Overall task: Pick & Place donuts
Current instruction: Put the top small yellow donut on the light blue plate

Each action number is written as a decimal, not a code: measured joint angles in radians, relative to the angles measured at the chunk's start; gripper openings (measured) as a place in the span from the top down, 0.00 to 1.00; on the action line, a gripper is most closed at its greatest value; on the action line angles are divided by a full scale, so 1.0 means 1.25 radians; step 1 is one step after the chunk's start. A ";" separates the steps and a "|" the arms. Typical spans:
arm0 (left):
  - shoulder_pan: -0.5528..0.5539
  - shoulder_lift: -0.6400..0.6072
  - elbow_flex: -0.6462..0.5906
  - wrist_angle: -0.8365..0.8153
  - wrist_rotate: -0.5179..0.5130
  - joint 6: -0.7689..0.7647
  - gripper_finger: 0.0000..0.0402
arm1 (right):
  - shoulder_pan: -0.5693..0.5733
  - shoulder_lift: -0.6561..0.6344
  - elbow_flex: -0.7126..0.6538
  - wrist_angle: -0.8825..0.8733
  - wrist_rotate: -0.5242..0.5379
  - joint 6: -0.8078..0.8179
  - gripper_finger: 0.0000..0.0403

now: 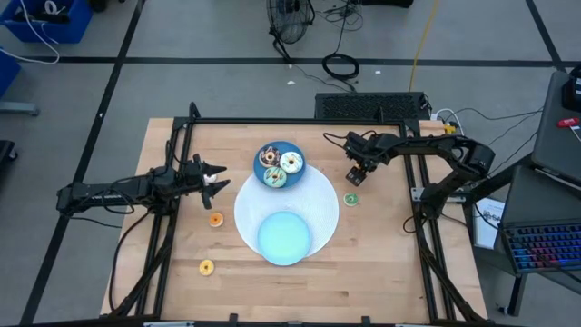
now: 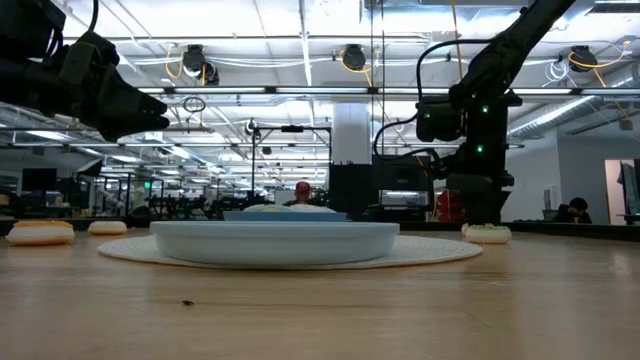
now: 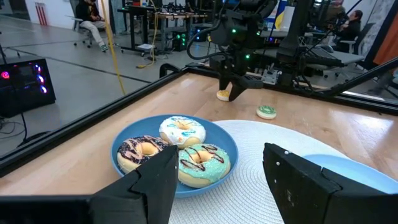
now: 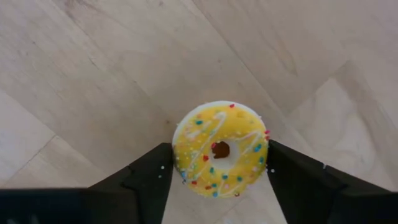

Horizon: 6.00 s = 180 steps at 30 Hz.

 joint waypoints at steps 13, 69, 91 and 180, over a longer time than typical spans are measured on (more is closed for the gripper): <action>0.000 0.000 0.000 0.000 0.000 0.000 0.42 | 0.002 -0.010 0.000 0.000 -0.002 0.000 0.55; 0.000 0.000 0.000 0.000 0.000 0.000 0.42 | 0.294 -0.150 0.007 0.666 -0.314 -0.045 0.55; 0.000 0.000 0.000 0.000 0.000 0.000 0.42 | 0.488 -0.070 0.007 1.016 -0.228 -0.121 0.55; 0.000 0.000 0.000 0.000 0.000 0.000 0.42 | 0.561 0.296 0.188 0.597 -0.205 -0.168 0.43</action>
